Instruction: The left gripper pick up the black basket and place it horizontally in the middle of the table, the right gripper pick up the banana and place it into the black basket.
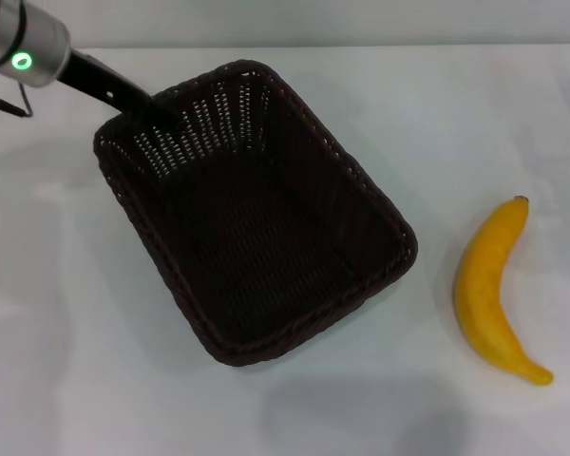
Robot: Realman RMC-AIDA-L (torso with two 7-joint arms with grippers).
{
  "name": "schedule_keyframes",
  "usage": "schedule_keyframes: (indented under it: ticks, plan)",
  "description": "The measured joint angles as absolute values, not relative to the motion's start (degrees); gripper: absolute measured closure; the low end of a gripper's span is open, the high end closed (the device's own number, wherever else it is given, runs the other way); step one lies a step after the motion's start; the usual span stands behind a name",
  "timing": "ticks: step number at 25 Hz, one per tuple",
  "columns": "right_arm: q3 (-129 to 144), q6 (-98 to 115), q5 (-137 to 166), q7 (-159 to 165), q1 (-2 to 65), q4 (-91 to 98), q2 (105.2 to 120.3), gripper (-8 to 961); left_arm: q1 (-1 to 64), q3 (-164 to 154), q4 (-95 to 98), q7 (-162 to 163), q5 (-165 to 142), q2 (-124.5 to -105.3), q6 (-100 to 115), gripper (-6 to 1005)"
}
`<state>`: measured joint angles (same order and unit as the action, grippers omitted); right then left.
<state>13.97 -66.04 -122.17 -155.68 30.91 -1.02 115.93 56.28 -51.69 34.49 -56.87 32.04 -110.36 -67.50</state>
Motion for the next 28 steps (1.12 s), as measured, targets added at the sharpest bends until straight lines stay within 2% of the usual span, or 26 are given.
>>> schedule_keyframes:
  ticks: [4, 12, 23, 28]
  plan:
    - [13.97, -67.33, -122.17, -155.67, 30.42, -1.4, 115.93, 119, 55.61, -51.69, 34.18, -58.64, 31.92, -111.88, -67.07, 125]
    - [13.97, -70.14, -122.17, -155.65, 28.8, -2.27, 115.89, 119, 55.28, -51.67, 34.01, -59.24, 31.74, -112.15, -66.17, 124]
    - [13.97, -71.48, -122.17, -155.56, 28.22, -2.75, 115.88, 120, 53.92, -51.65, 33.74, -62.1, 31.8, -112.81, -63.56, 303]
    - [13.97, -71.56, -122.17, -155.25, 28.23, -2.82, 115.85, 120, 53.61, -51.62, 34.05, -61.86, 32.3, -112.9, -64.01, 535]
